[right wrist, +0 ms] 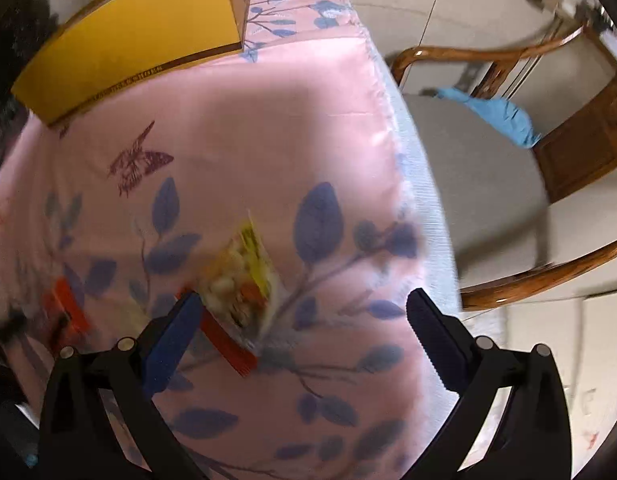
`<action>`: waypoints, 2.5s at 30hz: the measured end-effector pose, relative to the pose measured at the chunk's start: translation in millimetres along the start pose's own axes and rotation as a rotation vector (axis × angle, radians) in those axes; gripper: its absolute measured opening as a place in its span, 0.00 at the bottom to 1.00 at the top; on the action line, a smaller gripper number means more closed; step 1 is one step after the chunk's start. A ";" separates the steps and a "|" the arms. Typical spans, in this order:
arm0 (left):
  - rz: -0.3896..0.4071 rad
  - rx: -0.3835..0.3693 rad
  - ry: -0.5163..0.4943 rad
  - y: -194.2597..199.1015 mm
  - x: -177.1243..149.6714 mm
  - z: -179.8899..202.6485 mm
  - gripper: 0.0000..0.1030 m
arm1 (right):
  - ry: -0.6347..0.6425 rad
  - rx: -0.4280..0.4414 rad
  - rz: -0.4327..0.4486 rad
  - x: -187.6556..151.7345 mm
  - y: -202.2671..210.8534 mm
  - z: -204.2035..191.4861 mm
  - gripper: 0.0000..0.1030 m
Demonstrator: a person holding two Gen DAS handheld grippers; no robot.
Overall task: Organize snacks
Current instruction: 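Grasp the red-wrapped pack with left tool while right tool grasps the orange-edged peanut bag, then lower both held snacks into the yellow box and open both tools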
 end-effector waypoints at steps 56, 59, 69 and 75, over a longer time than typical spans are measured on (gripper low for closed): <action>0.099 -0.325 0.018 4.1 -39.6 55.1 0.42 | 0.177 -0.053 0.287 -21.1 59.9 -32.8 0.99; 0.098 -0.316 0.025 6.3 -38.4 53.8 0.42 | 0.169 -0.003 0.333 -1.0 50.7 -43.6 0.99; 0.147 -0.203 -0.007 21.1 -21.3 47.7 0.43 | 0.148 0.012 0.173 9.5 7.4 -60.5 0.43; 0.186 -0.217 -0.068 34.5 -12.9 57.2 0.43 | 0.089 0.076 0.250 7.2 67.5 -50.6 0.43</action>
Point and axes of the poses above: each gripper's, at about its wrist camera, not at the fingertips, and y roughly against the way its jaws point, z to its right, x to its top, the point moved 6 cm from there along -y, roughly the way its jaws point, and after that the axes turned 4 degrees about y, right-handed, at the moved point
